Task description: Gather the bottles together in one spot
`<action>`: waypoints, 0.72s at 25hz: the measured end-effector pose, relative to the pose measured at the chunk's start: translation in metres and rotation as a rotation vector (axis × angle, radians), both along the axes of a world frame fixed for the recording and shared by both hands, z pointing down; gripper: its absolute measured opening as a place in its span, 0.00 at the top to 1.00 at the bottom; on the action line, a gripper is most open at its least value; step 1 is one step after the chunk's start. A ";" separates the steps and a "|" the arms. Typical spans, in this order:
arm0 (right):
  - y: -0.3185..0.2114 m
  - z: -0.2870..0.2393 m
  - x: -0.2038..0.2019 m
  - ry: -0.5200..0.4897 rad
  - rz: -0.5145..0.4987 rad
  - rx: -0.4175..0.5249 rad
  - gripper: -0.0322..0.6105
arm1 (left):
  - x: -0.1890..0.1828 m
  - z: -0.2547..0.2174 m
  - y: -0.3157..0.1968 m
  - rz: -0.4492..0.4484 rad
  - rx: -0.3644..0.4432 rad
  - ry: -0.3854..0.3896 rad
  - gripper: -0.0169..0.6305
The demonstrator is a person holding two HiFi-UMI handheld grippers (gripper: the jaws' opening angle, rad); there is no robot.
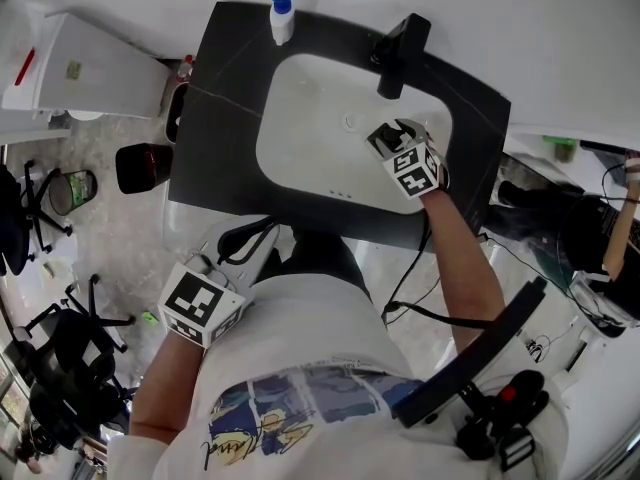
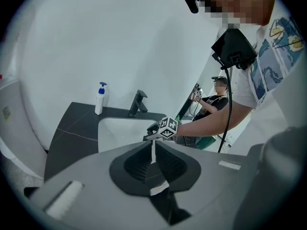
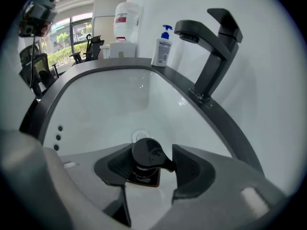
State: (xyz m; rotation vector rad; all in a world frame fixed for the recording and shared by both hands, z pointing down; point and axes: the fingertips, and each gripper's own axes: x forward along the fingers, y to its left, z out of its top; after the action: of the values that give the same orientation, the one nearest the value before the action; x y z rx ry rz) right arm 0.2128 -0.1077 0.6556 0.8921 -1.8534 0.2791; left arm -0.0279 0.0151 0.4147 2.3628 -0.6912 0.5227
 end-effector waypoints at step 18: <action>0.010 -0.060 -0.053 -0.066 -0.110 0.053 0.60 | 0.001 -0.008 -0.004 -0.005 0.035 0.018 0.93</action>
State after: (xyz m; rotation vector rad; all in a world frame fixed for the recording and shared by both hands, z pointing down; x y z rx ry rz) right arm 0.1600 -0.0974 0.5958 0.8224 -1.9711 0.1939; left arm -0.0271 0.0111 0.4066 2.3946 -0.7031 0.4909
